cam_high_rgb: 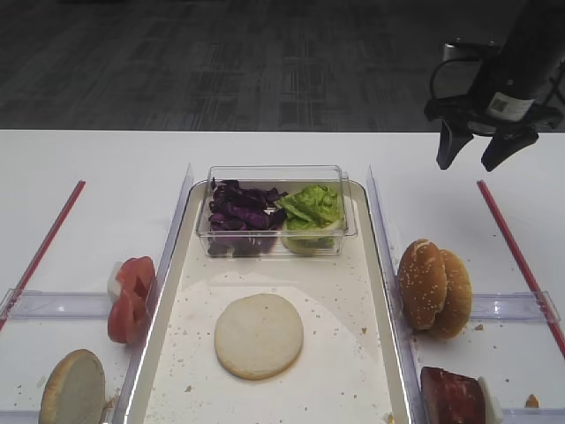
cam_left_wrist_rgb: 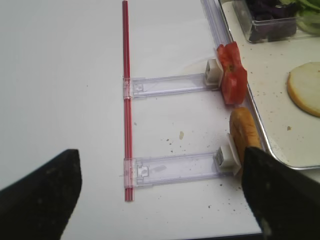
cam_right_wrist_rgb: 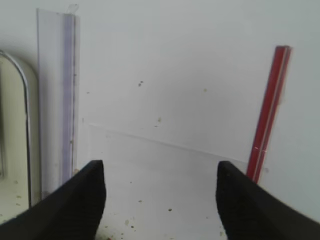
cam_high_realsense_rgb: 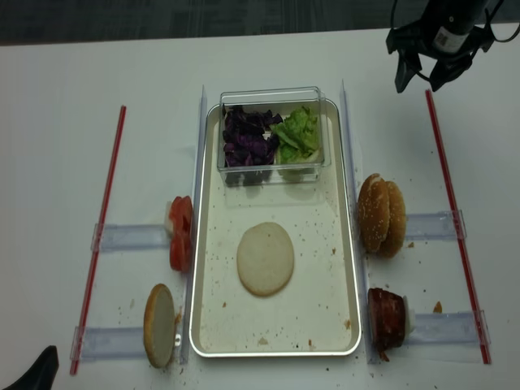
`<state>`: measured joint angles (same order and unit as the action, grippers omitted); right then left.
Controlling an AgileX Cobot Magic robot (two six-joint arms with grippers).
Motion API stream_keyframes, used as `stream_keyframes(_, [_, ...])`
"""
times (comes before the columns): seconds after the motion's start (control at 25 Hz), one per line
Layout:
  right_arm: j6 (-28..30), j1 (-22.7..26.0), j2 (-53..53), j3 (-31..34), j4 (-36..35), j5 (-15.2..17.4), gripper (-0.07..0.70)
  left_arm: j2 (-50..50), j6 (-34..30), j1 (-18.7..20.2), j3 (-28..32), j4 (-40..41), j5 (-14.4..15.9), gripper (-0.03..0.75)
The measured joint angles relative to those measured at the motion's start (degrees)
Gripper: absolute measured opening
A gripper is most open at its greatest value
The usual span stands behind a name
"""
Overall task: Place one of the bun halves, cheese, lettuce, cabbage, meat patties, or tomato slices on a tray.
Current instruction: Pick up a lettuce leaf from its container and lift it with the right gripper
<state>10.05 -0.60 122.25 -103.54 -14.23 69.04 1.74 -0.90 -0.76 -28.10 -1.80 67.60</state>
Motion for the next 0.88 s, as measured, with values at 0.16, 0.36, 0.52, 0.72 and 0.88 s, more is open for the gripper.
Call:
stream_keyframes(0.16, [0.03,-2.72,0.0,0.0,-0.33,0.56,0.5,0.0,0.0,0.0,0.0,0.0,0.0,0.598])
stream_keyframes(0.36, [0.12,-8.03,0.0,-1.45,-0.46,0.9,0.501,-0.09,0.0,0.0,0.0,0.0,0.0,0.598])
stream_keyframes(0.52, [0.55,-11.98,0.0,-3.14,-0.71,1.01,0.5,-0.09,0.0,0.0,0.0,0.0,0.0,0.598])
stream_keyframes(0.72, [0.44,-16.27,0.0,-3.99,-0.71,1.08,0.49,-0.09,0.0,0.0,0.0,0.0,0.0,0.598])
stream_keyframes(0.88, [0.64,-19.53,0.0,-3.99,-0.71,1.13,0.473,-0.09,0.0,0.0,0.0,0.0,0.0,0.598])
